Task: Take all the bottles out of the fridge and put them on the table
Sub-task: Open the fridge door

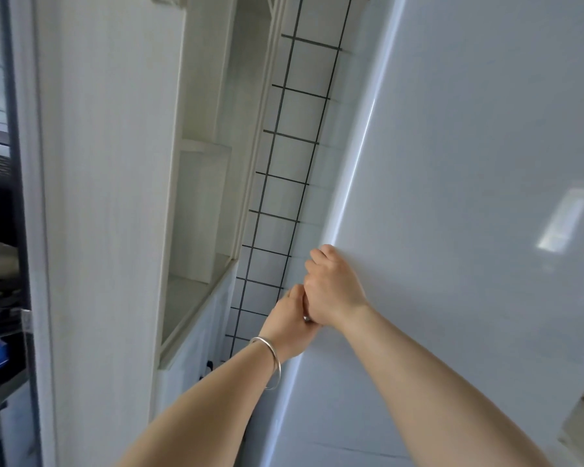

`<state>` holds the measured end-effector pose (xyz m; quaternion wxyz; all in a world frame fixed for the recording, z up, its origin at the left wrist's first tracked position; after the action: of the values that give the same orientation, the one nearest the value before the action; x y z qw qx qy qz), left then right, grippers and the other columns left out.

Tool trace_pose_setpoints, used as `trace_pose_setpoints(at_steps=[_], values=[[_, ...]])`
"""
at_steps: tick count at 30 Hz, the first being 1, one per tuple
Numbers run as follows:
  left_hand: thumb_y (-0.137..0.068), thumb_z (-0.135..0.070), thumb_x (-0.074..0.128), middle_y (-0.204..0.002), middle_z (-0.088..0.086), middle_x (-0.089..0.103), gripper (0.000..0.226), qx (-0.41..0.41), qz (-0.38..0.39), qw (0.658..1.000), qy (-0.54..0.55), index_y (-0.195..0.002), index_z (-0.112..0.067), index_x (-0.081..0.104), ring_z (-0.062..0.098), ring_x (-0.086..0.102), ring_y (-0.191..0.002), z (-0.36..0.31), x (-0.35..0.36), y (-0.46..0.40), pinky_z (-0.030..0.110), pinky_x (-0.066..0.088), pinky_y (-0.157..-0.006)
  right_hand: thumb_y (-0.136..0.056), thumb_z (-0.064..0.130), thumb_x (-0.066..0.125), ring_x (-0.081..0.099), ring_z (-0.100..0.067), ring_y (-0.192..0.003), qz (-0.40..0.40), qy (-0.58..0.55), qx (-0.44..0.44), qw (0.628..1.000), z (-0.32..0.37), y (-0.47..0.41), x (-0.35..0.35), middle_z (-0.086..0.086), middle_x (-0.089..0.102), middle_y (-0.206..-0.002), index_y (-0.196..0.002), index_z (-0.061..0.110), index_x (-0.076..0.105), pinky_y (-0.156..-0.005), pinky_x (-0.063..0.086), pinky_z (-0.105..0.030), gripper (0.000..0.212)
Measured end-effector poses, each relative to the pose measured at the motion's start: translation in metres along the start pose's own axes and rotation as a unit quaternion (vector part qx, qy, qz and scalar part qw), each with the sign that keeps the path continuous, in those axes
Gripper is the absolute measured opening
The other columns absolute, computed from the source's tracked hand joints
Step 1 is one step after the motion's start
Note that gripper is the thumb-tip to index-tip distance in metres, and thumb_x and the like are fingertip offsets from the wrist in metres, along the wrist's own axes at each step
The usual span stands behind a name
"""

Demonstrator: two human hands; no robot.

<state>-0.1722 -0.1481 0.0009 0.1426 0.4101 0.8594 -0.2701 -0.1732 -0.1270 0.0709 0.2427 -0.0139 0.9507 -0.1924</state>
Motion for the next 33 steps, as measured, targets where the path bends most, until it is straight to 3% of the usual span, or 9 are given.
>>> trace_pose_setpoints(at_steps=[8,11,15,19,22,25,28,33], values=[[-0.08,-0.021,0.064,-0.085,0.007,0.062,0.028,0.049,-0.032,0.998,-0.021,-0.095,-0.006,0.047,0.023,0.056,-0.076,-0.022,-0.002,0.042,0.036,0.046,-0.066,-0.061,0.022,0.037,0.051,-0.02,-0.061,-0.1,-0.071,0.0,0.992,0.0,0.04,-0.048,0.003,0.052,-0.049,-0.042,0.02,0.062,-0.079,0.033,-0.029,0.032],[-0.077,-0.021,0.066,-0.082,0.004,0.062,0.026,0.052,-0.044,0.998,-0.012,-0.09,-0.011,0.046,0.022,0.056,-0.073,-0.034,-0.001,0.073,0.037,0.046,-0.064,-0.06,0.021,0.038,0.053,-0.021,-0.06,-0.136,-0.105,-0.003,0.985,0.0,0.067,-0.076,0.002,0.052,-0.049,-0.043,0.017,0.061,-0.08,0.033,-0.028,0.029],[-0.075,-0.025,0.069,-0.068,-0.007,0.053,0.029,0.059,-0.125,0.99,-0.005,-0.08,-0.022,0.039,0.016,0.048,-0.059,-0.058,0.005,0.135,0.035,0.04,-0.055,-0.065,0.022,0.049,0.053,-0.022,-0.062,-0.198,-0.13,-0.013,0.972,-0.006,0.126,-0.115,0.0,0.054,-0.054,-0.05,0.014,0.062,-0.088,0.036,-0.028,0.022],[-0.072,-0.027,0.073,-0.071,-0.008,0.058,0.032,0.057,-0.169,0.983,0.029,-0.079,-0.026,0.042,0.01,0.056,-0.066,-0.08,0.022,0.191,0.036,0.048,-0.059,-0.074,0.025,0.053,0.06,-0.023,-0.073,-0.24,-0.151,-0.013,0.959,-0.011,0.189,-0.145,-0.001,0.061,-0.065,-0.062,0.012,0.066,-0.106,0.032,-0.032,0.022],[-0.069,-0.032,0.073,-0.078,-0.01,0.06,0.031,0.076,-0.182,0.979,0.049,-0.082,-0.032,0.044,0.001,0.056,-0.079,-0.101,0.043,0.232,0.02,0.046,-0.059,-0.079,0.025,0.052,0.062,-0.021,-0.093,-0.249,-0.155,0.002,0.956,-0.02,0.244,-0.161,0.0,0.067,-0.078,-0.071,0.013,0.069,-0.113,0.023,-0.032,0.022],[-0.068,-0.037,0.072,-0.083,-0.008,0.059,0.035,0.106,-0.179,0.975,0.074,-0.08,-0.038,0.039,-0.004,0.054,-0.084,-0.134,0.069,0.273,0.012,0.042,-0.061,-0.083,0.02,0.053,0.054,-0.019,-0.111,-0.28,-0.174,0.02,0.944,-0.032,0.305,-0.179,0.0,0.069,-0.087,-0.073,0.013,0.069,-0.115,0.023,-0.032,0.02],[-0.065,-0.05,0.057,-0.084,-0.006,0.059,0.026,0.144,-0.167,0.973,0.072,-0.081,-0.039,0.04,0.004,0.056,-0.077,-0.17,0.096,0.304,0.019,0.046,-0.064,-0.085,0.015,0.056,0.049,-0.02,-0.118,-0.278,-0.176,0.046,0.943,-0.047,0.357,-0.19,-0.003,0.071,-0.097,-0.076,0.012,0.069,-0.116,0.022,-0.032,0.016],[-0.075,-0.037,0.059,-0.087,-0.002,0.058,0.026,0.256,-0.145,0.955,-0.029,-0.093,-0.021,0.05,0.017,0.055,-0.077,-0.22,0.14,0.347,0.03,0.047,-0.066,-0.088,0.01,0.056,0.047,-0.023,-0.122,-0.281,-0.2,0.116,0.932,-0.073,0.447,-0.202,-0.01,0.068,-0.109,-0.097,0.011,0.056,-0.113,0.028,-0.034,0.009]])
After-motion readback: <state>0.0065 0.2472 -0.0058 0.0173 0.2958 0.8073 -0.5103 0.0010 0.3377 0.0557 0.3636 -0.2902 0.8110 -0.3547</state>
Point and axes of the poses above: each hand's wrist, its own y-axis away from the middle knuckle, its own x-axis out of the palm, z = x × y, the point moved 9 cm from there along -y, towards the middle knuckle
